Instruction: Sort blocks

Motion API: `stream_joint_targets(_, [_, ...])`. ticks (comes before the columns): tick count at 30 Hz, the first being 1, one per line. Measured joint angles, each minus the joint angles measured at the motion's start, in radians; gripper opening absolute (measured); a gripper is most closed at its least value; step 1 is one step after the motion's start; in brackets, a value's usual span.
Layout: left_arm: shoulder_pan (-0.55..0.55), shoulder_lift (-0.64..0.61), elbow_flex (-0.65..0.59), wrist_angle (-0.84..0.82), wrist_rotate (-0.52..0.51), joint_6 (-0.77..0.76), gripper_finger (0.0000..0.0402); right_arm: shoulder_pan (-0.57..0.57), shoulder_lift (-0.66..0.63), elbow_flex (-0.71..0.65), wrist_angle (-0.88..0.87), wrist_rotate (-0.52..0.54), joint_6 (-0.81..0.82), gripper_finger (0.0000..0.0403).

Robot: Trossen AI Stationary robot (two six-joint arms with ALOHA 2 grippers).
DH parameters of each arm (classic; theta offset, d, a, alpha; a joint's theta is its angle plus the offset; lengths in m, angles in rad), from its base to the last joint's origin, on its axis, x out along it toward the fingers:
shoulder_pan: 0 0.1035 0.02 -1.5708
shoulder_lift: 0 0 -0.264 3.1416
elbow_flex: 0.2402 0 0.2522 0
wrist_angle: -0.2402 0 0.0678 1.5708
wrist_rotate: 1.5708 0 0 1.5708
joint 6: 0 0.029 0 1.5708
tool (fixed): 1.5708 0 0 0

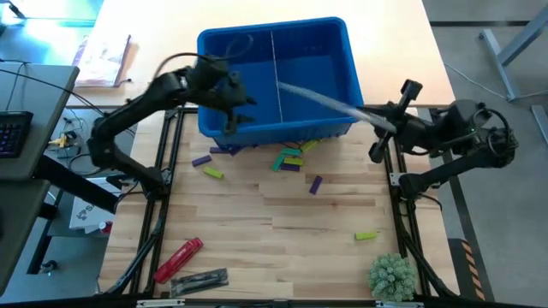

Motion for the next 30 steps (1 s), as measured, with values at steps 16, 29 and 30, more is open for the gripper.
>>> stream_joint_targets(16, [-0.030,-0.261,0.000,0.260,0.061,0.050,0.0216,-0.369,0.206,0.001,0.088,-0.144,-0.008,0.0000])
stream_joint_targets(29, [-0.045,-0.352,0.000,0.257,-0.069,0.021,0.0216,-0.598,0.406,0.001,0.144,-0.289,0.075,0.0000])
stream_joint_targets(30, [-0.036,-0.348,0.000,0.257,-0.069,0.021,0.0216,-0.607,0.419,0.001,0.144,-0.298,0.085,0.0000])
